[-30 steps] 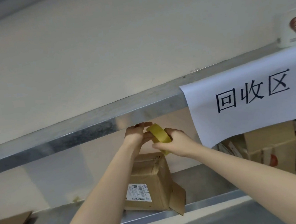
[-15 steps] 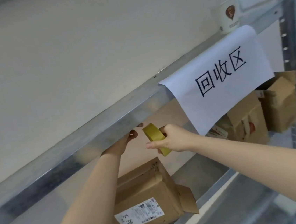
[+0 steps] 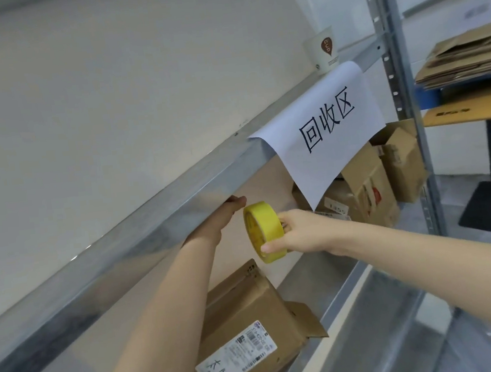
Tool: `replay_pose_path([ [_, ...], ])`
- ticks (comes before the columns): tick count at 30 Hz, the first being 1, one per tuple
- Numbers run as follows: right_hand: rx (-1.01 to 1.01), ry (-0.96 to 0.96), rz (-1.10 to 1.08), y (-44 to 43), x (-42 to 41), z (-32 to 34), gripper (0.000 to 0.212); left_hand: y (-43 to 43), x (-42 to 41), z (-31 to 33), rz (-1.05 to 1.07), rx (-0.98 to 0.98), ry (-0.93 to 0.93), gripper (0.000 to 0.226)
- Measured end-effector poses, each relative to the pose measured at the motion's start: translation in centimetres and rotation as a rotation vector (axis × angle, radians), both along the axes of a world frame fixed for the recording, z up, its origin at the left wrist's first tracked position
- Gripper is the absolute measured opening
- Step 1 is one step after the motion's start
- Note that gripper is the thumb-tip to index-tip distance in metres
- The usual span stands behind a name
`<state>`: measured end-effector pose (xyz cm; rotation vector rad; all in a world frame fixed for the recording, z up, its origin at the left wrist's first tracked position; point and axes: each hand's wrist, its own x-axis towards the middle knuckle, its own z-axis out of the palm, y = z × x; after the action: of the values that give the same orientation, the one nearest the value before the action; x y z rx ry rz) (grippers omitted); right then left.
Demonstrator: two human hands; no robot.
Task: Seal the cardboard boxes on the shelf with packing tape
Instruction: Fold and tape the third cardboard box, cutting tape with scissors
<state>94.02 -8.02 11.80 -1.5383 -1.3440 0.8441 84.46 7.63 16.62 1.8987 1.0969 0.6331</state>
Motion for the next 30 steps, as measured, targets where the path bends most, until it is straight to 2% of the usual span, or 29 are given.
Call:
replay_pose_path([
  [3,-0.015,0.007,-0.015,-0.8,0.0,1.5,0.054,-0.6,0.3,-0.4,0.046,0.009,0.022,0.027],
  [6,-0.035,-0.005,-0.055,-1.9,-0.2,2.5,0.062,-1.0,-0.2,-0.9,0.126,0.058,0.003,0.019],
  [9,-0.083,0.016,-0.041,-3.1,-1.2,2.2,0.053,-1.1,-1.1,-0.7,0.118,0.063,-0.032,0.024],
  [14,-0.262,0.246,0.026,-4.1,-2.7,1.8,0.027,-1.2,-2.3,-1.6,0.086,0.076,-0.063,0.024],
  [16,-0.322,0.227,0.056,-4.3,-2.7,1.7,0.028,-1.1,-2.6,-2.2,0.104,0.095,-0.073,0.025],
  [20,-0.409,0.14,0.125,-4.8,-2.9,0.8,0.046,-0.5,-3.3,-3.1,0.149,0.141,-0.05,0.023],
  [23,-0.451,0.176,0.189,-5.0,-4.0,0.3,0.046,0.1,-3.6,-3.9,0.168,0.176,-0.036,0.023],
  [30,-0.518,0.204,0.228,-5.0,-4.3,-0.9,0.048,0.5,-3.2,-6.4,0.07,0.193,0.097,0.021],
])
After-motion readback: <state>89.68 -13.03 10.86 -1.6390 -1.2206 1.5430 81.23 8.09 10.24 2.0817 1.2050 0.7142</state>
